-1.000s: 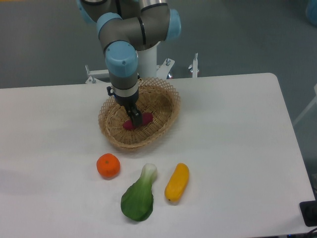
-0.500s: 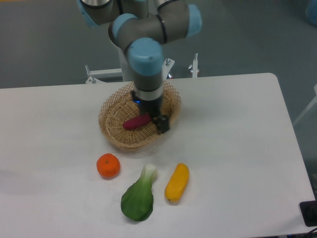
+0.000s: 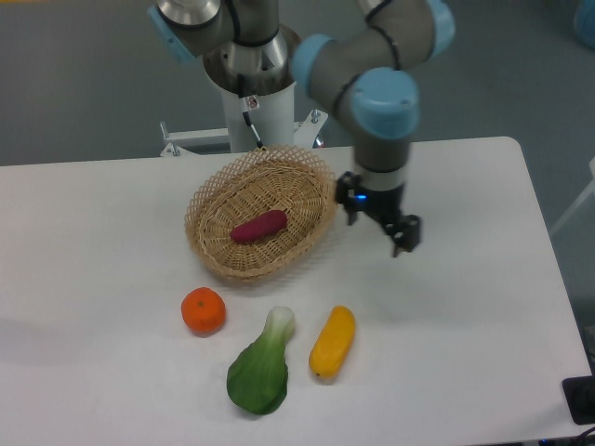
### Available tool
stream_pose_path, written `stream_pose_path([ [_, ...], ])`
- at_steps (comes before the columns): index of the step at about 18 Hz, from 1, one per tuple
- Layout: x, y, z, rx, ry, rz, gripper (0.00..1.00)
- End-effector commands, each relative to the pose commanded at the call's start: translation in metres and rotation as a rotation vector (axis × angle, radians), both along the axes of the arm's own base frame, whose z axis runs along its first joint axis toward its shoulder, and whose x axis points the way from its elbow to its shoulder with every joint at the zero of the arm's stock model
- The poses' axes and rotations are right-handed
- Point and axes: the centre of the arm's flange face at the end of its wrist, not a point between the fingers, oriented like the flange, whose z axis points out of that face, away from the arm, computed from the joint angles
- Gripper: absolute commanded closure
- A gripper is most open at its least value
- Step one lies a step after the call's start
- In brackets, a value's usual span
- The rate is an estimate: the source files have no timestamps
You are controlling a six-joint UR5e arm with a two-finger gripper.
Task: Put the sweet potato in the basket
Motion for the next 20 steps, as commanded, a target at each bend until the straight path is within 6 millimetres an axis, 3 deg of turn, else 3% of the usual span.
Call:
stream_pose_path([
  [4,-0.047,-0.021,-0.006,-0.008,0.008,-0.004,0.00],
  [7,-0.069,-0.034,-0.007,-0.004,0.013,0.010,0.00],
  [20,-0.081,-0.040,-0.025,-0.015,-0.009,-0.004,0.00],
])
